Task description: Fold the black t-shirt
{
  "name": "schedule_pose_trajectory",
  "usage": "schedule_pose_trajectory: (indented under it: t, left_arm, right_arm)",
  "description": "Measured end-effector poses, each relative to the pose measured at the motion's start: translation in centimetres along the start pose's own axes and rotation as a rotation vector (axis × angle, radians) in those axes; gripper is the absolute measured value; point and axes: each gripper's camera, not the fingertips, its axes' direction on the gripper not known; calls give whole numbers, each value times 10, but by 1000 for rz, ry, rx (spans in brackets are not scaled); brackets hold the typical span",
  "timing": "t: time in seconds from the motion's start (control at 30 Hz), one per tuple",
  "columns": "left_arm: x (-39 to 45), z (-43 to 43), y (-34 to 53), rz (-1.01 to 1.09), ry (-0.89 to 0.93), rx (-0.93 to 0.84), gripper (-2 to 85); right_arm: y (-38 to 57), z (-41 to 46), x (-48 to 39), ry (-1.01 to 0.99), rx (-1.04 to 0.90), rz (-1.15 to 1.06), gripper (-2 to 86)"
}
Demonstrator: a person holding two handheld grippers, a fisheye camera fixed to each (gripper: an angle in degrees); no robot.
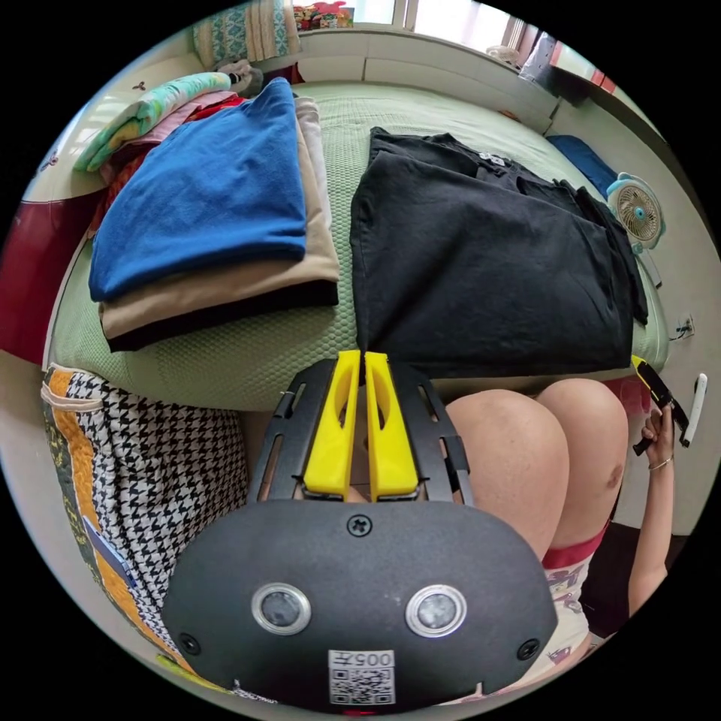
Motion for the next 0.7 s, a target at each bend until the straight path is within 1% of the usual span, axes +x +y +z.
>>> schedule_pose_trajectory:
  t: [0.1, 0.2, 0.27, 0.3, 0.33, 0.4, 0.43, 0.6, 0.7]
  left_arm:
    - [-1, -8, 9, 3, -6, -7, 6]
    - [-3, -17, 18, 3, -5, -14, 6]
    - [-4, -26, 24, 6, -4, -6, 5]
    - [-5, -33, 28, 10, 0, 2, 5]
    - [-7, -42, 33, 12, 5, 11, 5]
    - [-9, -58, 40, 17, 17, 34, 5]
    - [-10, -73, 46, 24, 25, 60, 5]
    - [-14, -137, 70, 63, 60, 167, 4]
    - [-18, -177, 90, 70, 60, 234, 4]
  right_arm:
    - [1, 1, -2, 16, -9, -27, 105]
    - [5, 10, -9, 25, -63, -57, 92]
    - [11, 5, -22, 86, -48, -99, 68]
    - [13, 2, -24, 89, -47, -103, 49]
    - [16, -3, -30, 39, -49, -139, 9]
    - [18, -16, -36, 46, -41, -155, -3]
    - [18, -28, -38, 71, -25, -148, -6]
    - [18, -100, -39, -2, 66, -113, -9]
    - [24, -150, -46, 18, 139, -113, -9]
